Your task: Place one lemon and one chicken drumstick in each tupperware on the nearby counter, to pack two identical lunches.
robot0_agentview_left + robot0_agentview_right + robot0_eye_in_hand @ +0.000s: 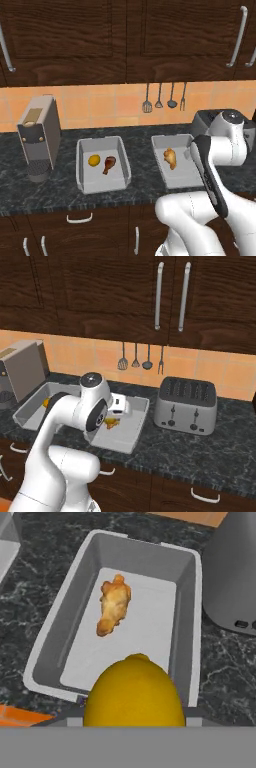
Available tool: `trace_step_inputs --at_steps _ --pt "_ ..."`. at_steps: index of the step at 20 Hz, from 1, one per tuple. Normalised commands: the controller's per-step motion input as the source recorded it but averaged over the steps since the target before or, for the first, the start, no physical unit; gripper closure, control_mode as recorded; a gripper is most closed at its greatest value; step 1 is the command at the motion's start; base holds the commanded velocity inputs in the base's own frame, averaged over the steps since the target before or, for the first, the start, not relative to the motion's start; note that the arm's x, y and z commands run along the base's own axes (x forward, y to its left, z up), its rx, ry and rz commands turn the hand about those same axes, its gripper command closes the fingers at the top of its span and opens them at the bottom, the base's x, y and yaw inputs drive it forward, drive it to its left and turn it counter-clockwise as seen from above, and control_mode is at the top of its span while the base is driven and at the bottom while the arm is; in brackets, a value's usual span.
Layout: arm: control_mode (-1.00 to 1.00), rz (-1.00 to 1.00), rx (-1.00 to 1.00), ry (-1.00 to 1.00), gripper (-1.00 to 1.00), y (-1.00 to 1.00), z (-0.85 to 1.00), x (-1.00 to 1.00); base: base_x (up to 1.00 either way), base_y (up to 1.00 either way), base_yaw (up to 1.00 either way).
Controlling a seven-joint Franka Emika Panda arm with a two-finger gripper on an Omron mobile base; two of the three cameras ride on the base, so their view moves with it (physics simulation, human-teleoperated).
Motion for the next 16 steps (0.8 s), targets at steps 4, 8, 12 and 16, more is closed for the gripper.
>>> trace_step_inputs --at_steps 4,8,12,16 --pt "-1.0 0.07 0.0 0.09 1.0 -0.08 -0.79 0.98 0.0 0.0 0.0" --pt "-1.0 0.0 0.0 0.09 1.0 -0.01 -0.63 0.68 0.0 0.0 0.0" --pt "-1.0 -0.01 0.0 0.08 1.0 0.0 -0.51 0.45 0.0 0.0 0.0" --pt "-1.0 0.0 0.0 0.01 1.0 -0.01 -0.38 0.08 0.0 0.0 0.0"
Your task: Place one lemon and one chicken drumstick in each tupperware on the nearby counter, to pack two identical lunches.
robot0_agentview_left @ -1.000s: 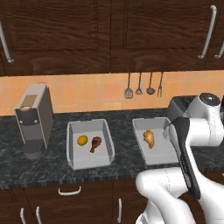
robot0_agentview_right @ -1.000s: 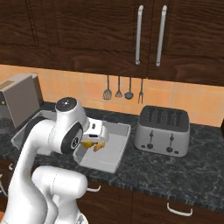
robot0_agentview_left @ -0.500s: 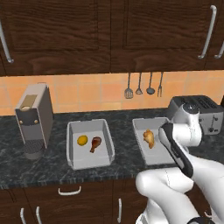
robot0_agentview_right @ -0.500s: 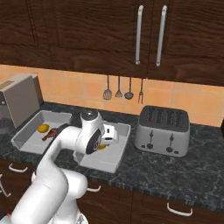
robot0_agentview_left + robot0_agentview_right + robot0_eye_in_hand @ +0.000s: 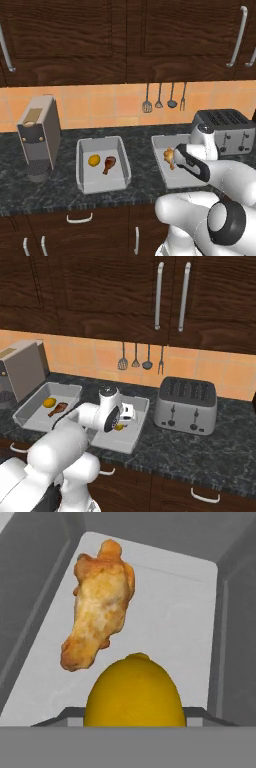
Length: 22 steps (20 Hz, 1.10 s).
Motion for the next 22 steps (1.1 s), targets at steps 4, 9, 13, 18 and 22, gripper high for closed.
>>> trace_step_inputs --at_steps 4,9,13,18,22 --pt "-1.0 0.0 0.0 0.0 1.0 0.0 -0.38 0.08 0.0 0.0 0.0" --pt "-1.0 0.0 0.0 0.0 1.0 0.0 -0.32 0.0 0.0 0.0 0.0" --pt "-1.0 0.0 0.0 0.0 -1.0 0.0 -0.17 0.01 0.0 0.0 0.0" --pt "-1.0 0.0 0.0 -0.05 -1.0 0.12 0.1 -0.14 0.0 0.0 0.0" --pt "-1.0 0.0 -0.01 -0.11 -1.0 0.22 0.33 -0.28 0.0 0.0 0.0"
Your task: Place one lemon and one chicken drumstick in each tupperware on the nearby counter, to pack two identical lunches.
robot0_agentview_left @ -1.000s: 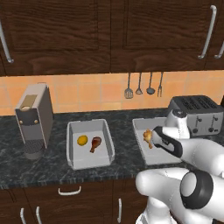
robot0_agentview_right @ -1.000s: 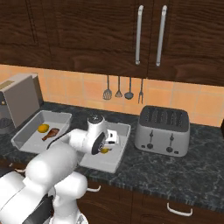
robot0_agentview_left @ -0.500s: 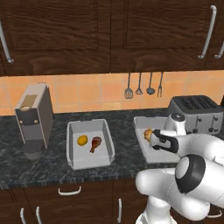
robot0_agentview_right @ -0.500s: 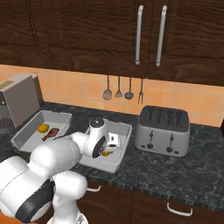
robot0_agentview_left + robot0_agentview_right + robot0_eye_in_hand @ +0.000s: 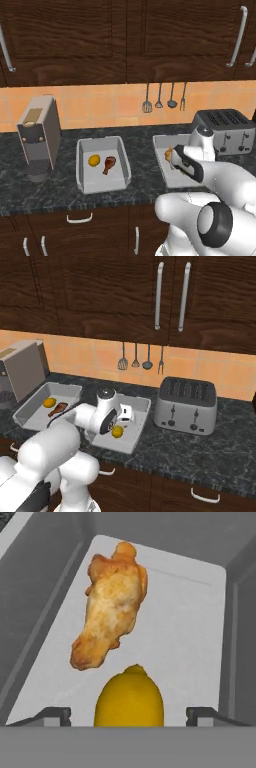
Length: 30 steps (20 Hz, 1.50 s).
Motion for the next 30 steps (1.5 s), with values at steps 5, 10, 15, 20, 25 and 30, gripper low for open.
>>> trace_step_inputs --at_steps 5,10,15,20,25,30 --pt "-1.0 0.0 -0.03 -0.1 -1.0 0.21 0.44 -0.37 0.0 0.0 0.0" --pt "-1.0 0.0 0.0 -0.16 -1.0 0.18 0.64 -0.76 0.0 0.0 0.0" --pt "-1.0 0.0 0.0 -0.19 -1.0 0.19 0.91 -0.85 0.0 0.0 0.0" --pt "-1.0 0.0 0.0 -0.06 -1.0 0.28 0.99 -0.89 0.0 0.0 0.0" --pt "-1.0 0.0 0.03 -0.47 -1.0 0.31 0.6 -0.72 0.0 0.0 0.0" --pt "-1.0 -0.02 0.11 -0.49 -1.0 0.44 0.06 -0.15 0.0 0.0 0.0"
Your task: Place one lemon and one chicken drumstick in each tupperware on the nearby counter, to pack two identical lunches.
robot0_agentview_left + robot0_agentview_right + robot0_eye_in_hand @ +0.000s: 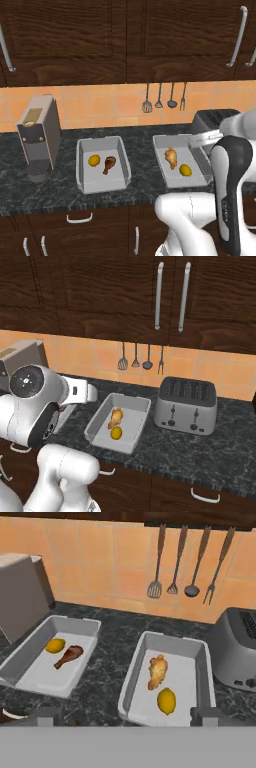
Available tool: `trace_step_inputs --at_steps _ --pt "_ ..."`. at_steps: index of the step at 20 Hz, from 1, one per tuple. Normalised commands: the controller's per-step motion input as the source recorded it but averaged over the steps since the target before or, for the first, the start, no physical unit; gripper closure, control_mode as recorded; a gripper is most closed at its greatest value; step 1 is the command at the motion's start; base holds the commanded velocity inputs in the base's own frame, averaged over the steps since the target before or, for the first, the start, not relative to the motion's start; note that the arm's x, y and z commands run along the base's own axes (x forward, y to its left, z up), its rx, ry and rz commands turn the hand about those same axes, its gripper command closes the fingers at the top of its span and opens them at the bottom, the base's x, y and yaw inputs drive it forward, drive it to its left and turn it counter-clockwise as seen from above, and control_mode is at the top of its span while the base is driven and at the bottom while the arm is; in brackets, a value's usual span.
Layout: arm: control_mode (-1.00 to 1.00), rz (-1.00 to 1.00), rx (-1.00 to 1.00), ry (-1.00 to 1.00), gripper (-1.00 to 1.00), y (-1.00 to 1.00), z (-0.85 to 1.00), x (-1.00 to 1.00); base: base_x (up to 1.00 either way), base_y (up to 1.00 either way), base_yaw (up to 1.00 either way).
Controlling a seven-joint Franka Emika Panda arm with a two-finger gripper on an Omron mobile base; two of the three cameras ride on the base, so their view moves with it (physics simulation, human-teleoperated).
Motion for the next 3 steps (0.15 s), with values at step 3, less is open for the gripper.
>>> trace_step_inputs --at_steps 3 --pt "-1.0 -0.06 0.19 -0.31 -1.0 0.39 -0.06 0.0 0.0 0.0 0.0"
